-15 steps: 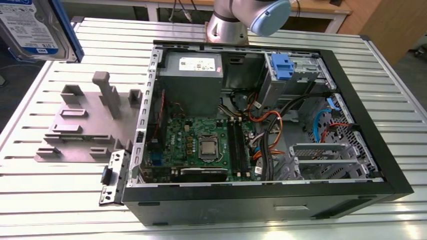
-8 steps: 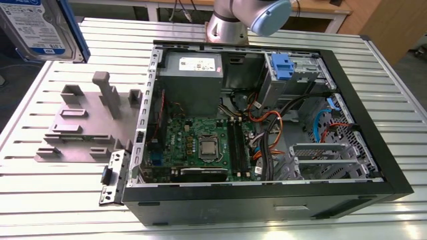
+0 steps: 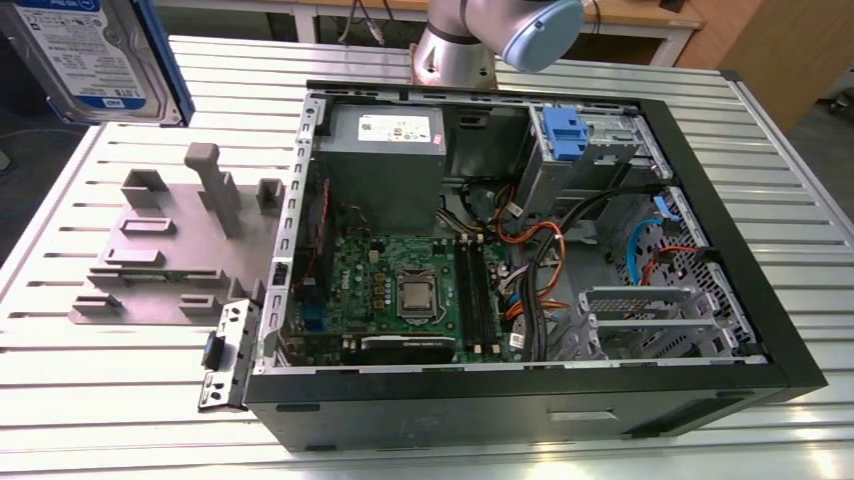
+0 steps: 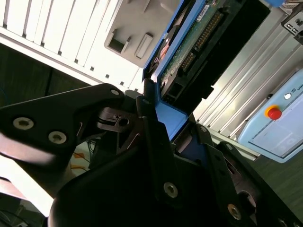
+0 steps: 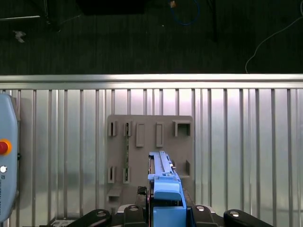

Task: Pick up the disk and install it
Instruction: 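Pick up the disk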

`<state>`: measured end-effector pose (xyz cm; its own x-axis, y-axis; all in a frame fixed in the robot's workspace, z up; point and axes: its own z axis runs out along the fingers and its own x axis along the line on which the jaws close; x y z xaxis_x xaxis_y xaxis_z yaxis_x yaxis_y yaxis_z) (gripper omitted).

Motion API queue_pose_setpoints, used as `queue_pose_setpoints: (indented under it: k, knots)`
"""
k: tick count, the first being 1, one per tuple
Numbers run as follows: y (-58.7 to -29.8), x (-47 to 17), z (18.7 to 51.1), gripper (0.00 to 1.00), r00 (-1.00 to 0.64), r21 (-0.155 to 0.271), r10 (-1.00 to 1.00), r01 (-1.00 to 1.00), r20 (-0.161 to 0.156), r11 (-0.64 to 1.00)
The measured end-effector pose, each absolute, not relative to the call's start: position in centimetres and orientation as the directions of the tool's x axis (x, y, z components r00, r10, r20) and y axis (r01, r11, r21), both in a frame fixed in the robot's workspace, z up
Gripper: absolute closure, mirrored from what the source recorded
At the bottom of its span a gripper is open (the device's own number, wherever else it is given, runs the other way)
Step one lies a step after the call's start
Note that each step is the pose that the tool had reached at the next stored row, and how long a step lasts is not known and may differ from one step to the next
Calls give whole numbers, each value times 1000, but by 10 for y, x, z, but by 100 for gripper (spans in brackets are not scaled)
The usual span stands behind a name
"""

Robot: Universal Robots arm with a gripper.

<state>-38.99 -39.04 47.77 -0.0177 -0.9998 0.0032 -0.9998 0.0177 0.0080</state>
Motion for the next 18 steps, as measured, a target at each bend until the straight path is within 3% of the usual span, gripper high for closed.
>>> queue_pose_setpoints:
  k: [9, 14, 18]
  knots:
    - [-402, -386, 478, 64, -18, 8, -1000, -1000, 1, 18]
    - [-409, -385, 478, 64, -18, 9, -999, -1000, -30, 17]
    - [-413, -379, 478, 64, -18, 15, -999, -1000, -32, 17]
